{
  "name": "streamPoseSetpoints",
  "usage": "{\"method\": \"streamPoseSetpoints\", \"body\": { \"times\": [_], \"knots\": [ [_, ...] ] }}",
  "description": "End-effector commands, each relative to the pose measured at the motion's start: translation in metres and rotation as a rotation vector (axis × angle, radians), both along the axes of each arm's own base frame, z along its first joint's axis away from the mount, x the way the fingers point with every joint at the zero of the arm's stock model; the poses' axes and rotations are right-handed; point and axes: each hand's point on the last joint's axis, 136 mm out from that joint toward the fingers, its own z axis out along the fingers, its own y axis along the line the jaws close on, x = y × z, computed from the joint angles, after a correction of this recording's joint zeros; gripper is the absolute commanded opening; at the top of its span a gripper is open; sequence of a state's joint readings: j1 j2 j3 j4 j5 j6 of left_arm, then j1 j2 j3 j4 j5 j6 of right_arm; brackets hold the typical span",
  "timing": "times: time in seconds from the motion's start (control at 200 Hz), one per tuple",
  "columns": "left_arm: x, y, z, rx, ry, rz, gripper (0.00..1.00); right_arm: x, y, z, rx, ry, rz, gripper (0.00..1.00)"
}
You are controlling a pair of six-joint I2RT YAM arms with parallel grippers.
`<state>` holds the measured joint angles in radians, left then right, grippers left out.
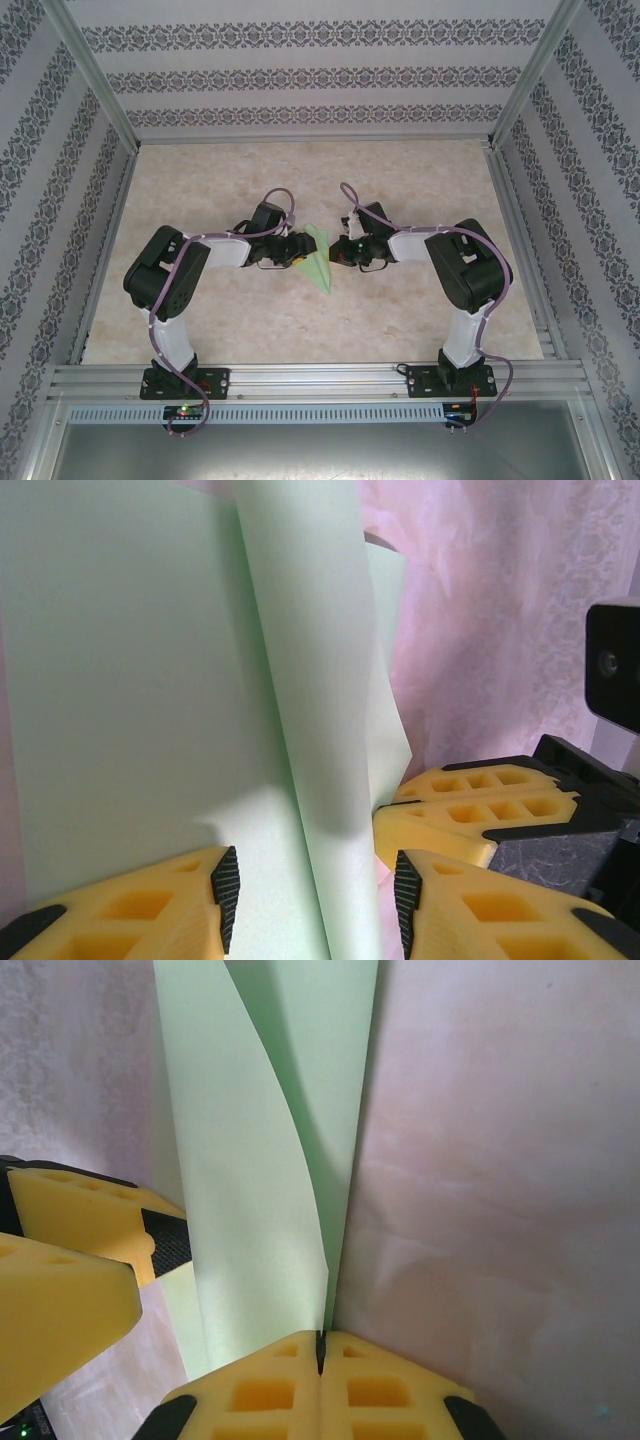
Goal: Fold a paper plane with a square sheet of paper (fold left side to right side)
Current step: Fourth fold the wing at the center of the table.
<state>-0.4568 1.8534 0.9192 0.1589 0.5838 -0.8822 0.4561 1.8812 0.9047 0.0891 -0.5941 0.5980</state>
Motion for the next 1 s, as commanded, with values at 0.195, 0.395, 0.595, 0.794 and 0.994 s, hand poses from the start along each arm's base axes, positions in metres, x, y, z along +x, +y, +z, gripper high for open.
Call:
{"method": "streamPoseSetpoints", "body": {
  "times": [0.195,0.395,0.595,0.794,0.994],
  "knots": [
    [0.002,0.009,0.036,0.108,-0.072,-0.03,0.52,-0.018,-0.004,-0.025,-0.092,0.055,0.025,0.0],
    [0.007,-0.005,0.045,0.05,-0.075,-0.066,0.41,-0.018,-0.002,-0.024,-0.096,0.05,0.033,0.0],
    [0.017,-0.023,0.039,-0.018,-0.065,-0.103,0.32,-0.018,-0.001,-0.023,-0.097,0.05,0.039,0.0],
    [0.021,-0.039,0.038,-0.057,-0.071,-0.142,0.31,-0.019,-0.001,-0.023,-0.105,0.047,0.044,0.0],
    [0.019,-0.041,0.025,-0.051,-0.05,-0.145,0.31,-0.019,0.001,-0.022,-0.109,0.044,0.051,0.0]
  ]
}}
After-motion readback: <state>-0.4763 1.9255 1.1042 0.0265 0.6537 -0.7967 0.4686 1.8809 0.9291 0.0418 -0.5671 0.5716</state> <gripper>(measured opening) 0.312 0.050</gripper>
